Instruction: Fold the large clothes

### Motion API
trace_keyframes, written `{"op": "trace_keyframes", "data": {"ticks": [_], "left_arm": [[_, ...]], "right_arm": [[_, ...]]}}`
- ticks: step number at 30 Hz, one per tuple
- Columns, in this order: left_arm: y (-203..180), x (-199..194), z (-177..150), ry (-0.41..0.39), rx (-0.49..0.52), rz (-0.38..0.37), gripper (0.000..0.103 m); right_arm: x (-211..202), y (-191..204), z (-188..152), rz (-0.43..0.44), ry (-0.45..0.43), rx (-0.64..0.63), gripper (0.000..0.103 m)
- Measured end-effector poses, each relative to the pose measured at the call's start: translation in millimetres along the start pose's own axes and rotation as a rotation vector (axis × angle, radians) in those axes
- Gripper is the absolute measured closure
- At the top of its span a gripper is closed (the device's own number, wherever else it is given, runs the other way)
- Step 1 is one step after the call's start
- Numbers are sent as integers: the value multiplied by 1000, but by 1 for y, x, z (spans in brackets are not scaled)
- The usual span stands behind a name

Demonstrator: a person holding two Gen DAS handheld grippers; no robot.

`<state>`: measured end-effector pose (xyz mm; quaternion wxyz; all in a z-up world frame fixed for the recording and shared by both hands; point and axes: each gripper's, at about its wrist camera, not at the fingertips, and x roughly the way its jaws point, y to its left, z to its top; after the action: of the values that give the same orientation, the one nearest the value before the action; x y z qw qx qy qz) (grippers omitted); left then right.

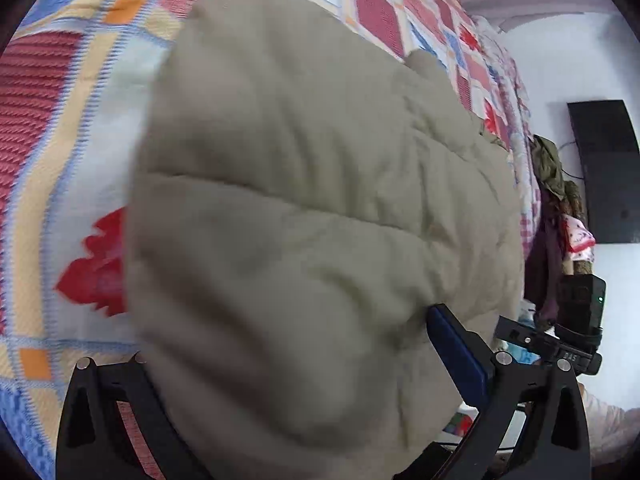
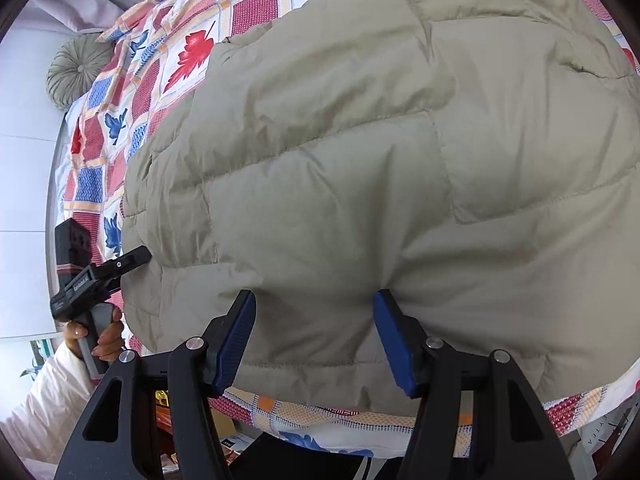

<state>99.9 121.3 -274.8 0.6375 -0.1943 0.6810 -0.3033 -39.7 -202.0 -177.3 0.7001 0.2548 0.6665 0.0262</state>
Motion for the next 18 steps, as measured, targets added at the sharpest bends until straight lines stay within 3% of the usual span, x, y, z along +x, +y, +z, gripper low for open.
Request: {"op": "trace_keyframes", "data": {"ticks": [4,6,8,10,13,15,16,18], "left_arm": [[-22,29,10,83,84,33,0],[-22,33,11,97,95,51,9],[-21,27,12,94,95,24,44],[-19,17,9,85,68,-17,61],[-32,6,4,62,77,3,72],[-42,-2,1,49,82,15,74],[-49,-7,-1,40,85,18,74],[-67,-19,-4,21,93,17,74]], "right_arm": [[1,1,0,-5,4,-7,38],[1,1,2,-9,8,-11,38],[1,3,4,-9,17,-15,38],[-4,6,9,1,23,-24,38],[-17,11,17,-19,-15,-74,39],[-27,11,25,-48,-77,-106,64],[-29,9,29,-55,-96,-111,82],[-27,1,41,-76,-131,-91,89]]}}
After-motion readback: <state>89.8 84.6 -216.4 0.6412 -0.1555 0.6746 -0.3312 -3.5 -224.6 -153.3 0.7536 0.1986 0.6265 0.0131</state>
